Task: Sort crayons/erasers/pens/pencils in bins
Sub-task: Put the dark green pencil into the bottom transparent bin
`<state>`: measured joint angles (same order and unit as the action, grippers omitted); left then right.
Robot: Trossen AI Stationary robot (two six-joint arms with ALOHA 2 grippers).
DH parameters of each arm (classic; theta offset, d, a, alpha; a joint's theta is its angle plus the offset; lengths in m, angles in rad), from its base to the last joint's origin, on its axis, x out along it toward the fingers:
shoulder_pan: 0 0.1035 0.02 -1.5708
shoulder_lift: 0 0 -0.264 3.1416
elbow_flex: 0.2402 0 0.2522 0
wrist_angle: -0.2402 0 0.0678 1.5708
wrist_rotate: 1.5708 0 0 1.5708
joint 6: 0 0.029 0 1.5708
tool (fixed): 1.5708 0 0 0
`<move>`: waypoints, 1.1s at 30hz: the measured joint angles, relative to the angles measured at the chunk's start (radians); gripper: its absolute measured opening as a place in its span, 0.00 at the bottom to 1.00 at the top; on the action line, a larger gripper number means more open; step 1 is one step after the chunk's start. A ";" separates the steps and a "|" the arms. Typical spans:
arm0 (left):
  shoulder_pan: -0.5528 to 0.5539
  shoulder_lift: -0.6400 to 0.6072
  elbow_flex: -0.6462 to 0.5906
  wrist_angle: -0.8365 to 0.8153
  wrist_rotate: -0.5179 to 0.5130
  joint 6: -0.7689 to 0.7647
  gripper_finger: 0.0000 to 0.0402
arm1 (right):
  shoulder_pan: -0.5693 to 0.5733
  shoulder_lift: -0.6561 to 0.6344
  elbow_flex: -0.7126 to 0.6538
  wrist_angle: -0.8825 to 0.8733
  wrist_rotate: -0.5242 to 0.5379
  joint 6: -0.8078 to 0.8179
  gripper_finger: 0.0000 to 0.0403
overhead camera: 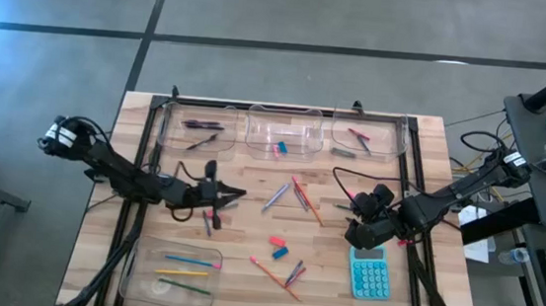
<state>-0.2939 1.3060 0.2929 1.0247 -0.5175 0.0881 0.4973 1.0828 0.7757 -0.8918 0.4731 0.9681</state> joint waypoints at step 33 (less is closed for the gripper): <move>-0.001 0.000 -0.289 0.395 -0.007 -0.031 0.00 | 0.000 0.000 -0.004 0.019 0.041 -0.003 0.62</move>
<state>-0.2947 1.3059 0.0040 1.4193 -0.5243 0.0574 0.4973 1.0828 0.7712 -0.8730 0.5141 0.9656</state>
